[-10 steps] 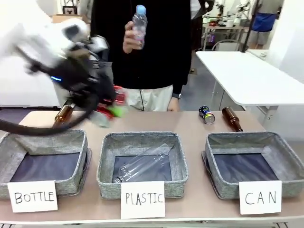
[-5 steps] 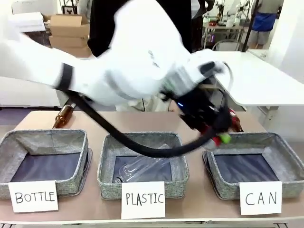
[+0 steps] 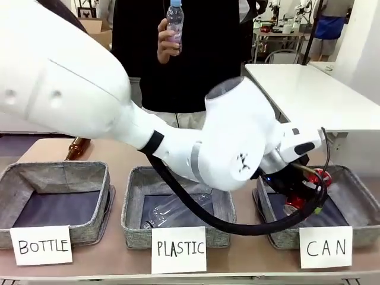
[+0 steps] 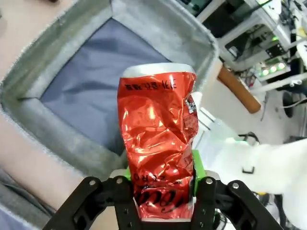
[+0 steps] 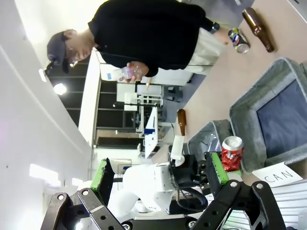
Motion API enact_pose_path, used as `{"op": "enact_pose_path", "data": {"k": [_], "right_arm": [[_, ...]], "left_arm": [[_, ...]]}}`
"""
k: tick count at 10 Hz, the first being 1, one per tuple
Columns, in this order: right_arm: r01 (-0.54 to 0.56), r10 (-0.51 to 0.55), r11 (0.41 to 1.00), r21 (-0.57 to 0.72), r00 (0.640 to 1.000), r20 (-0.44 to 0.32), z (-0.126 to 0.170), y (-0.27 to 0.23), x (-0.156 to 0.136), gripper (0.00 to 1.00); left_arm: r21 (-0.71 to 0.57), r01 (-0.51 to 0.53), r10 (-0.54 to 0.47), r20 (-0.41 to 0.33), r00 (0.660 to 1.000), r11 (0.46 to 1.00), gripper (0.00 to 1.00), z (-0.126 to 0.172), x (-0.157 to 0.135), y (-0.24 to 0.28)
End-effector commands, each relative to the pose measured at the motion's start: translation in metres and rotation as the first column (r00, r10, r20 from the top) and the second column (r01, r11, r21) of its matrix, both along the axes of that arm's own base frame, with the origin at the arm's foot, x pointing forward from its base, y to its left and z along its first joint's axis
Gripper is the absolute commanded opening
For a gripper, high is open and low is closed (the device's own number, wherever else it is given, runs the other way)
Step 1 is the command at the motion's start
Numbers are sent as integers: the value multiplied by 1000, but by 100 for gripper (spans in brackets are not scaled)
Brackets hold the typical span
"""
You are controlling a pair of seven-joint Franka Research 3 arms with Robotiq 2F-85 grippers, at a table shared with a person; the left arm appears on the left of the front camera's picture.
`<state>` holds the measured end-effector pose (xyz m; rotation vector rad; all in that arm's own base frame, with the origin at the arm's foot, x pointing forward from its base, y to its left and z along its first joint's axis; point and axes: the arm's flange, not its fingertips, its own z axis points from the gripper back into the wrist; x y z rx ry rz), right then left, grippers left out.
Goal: Sort the can waste into the basket.
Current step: Pick up the can waste from the table and place it in the right Fabric basket.
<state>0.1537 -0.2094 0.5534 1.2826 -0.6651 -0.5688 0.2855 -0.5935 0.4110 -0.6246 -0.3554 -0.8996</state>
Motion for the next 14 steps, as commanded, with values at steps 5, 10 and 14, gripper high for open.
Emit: {"op": "enact_pose_path", "data": {"k": [5, 10, 14], "right_arm": [[3, -3, 1000, -7, 1000, 19, 3, 1, -1, 100], [3, -3, 1000, -7, 1000, 19, 3, 1, -1, 100], [2, -2, 1000, -3, 1000, -1, 1, 0, 0, 100]], "left_arm": [[51, -74, 73, 30, 997, 996, 100, -1, 8, -17], [27, -88, 87, 30, 996, 996, 100, 12, 21, -4], [283, 8, 46, -185, 982, 959, 100, 86, 39, 108]]}}
